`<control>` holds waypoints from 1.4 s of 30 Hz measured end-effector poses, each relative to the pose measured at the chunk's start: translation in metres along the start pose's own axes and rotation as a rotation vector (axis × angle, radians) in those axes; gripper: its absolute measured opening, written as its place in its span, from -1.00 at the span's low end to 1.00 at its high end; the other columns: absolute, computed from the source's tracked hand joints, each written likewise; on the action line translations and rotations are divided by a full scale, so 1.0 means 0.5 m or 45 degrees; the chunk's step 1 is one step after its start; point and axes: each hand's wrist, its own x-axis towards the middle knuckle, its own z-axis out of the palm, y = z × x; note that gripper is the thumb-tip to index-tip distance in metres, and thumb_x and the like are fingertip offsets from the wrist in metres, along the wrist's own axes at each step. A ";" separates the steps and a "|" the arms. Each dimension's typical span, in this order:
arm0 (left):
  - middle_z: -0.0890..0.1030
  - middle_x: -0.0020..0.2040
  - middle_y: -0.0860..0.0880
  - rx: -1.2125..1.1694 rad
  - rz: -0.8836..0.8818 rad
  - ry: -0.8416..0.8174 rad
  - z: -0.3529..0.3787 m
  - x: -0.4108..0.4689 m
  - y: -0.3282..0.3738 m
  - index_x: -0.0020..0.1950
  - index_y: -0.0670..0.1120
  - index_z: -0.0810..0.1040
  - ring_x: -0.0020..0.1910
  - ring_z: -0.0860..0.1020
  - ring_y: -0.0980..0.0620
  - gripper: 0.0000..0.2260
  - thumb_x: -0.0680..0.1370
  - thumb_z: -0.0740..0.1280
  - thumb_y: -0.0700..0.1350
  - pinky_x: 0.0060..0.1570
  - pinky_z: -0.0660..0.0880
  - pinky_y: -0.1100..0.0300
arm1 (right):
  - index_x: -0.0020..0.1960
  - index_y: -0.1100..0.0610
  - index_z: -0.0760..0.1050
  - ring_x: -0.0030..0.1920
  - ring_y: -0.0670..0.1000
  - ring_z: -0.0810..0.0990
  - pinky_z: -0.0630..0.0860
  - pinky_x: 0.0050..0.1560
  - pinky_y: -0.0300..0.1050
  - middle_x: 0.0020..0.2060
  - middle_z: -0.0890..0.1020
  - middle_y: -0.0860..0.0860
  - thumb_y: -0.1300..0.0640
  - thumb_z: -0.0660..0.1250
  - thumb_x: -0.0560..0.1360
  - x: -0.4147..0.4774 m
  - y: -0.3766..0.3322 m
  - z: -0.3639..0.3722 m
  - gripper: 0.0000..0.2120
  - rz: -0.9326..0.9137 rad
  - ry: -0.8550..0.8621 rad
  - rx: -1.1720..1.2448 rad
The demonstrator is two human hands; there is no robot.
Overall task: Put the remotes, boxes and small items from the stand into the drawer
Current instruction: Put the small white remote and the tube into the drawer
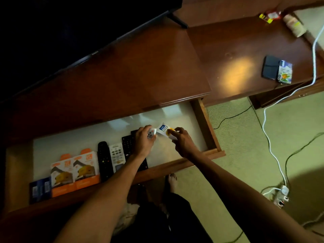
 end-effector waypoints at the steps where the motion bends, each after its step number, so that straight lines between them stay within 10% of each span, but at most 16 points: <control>1: 0.53 0.22 -0.15 0.000 -0.038 0.015 0.008 0.003 -0.004 0.32 -0.14 0.50 0.17 0.50 -0.08 -0.62 0.52 0.42 -0.12 -0.02 0.37 0.26 | 0.41 0.01 0.40 0.24 0.23 0.42 0.50 0.20 0.08 0.33 0.41 0.20 0.28 0.30 0.53 0.008 0.000 0.011 -0.52 0.017 -0.013 0.024; 15: 0.48 0.28 -0.05 0.764 -0.024 -0.067 0.024 0.011 -0.068 0.27 0.02 0.53 0.30 0.31 -0.13 -0.53 0.46 0.35 0.25 0.23 0.27 -0.09 | 0.47 0.01 0.23 0.25 0.23 0.48 0.54 0.23 0.11 0.40 0.29 0.18 0.09 0.47 0.44 0.064 0.017 0.038 -0.32 0.089 -0.389 0.179; 31: 0.12 0.57 -0.07 0.696 0.117 -0.254 -0.019 -0.039 -0.111 0.32 0.05 0.54 0.53 0.02 -0.17 -0.52 0.43 0.44 0.15 0.41 0.10 -0.27 | 0.46 -0.04 0.33 -0.02 0.12 0.64 0.49 0.04 -0.07 0.20 0.61 0.12 0.07 0.48 0.43 0.027 -0.014 0.039 -0.35 -0.042 -0.616 0.093; 38: 0.48 0.34 -0.06 0.164 0.155 -0.170 -0.146 -0.125 -0.133 0.34 -0.01 0.50 0.34 0.40 -0.05 -0.57 0.53 0.34 0.14 0.30 0.37 -0.01 | 0.39 -0.01 0.37 0.12 0.15 0.58 0.54 0.05 0.05 0.21 0.53 0.10 -0.13 0.28 0.54 -0.064 -0.072 0.014 -0.53 -0.033 -0.343 -0.075; 42: 0.52 0.29 0.04 0.218 0.142 -0.361 -0.245 -0.220 -0.206 0.31 0.14 0.49 0.27 0.46 0.05 -0.40 0.38 0.32 0.42 0.23 0.44 0.06 | 0.44 0.02 0.30 0.30 0.13 0.45 0.49 0.24 0.12 0.36 0.41 0.09 -0.20 0.40 0.41 -0.127 -0.116 0.025 -0.31 -0.152 -0.416 -0.100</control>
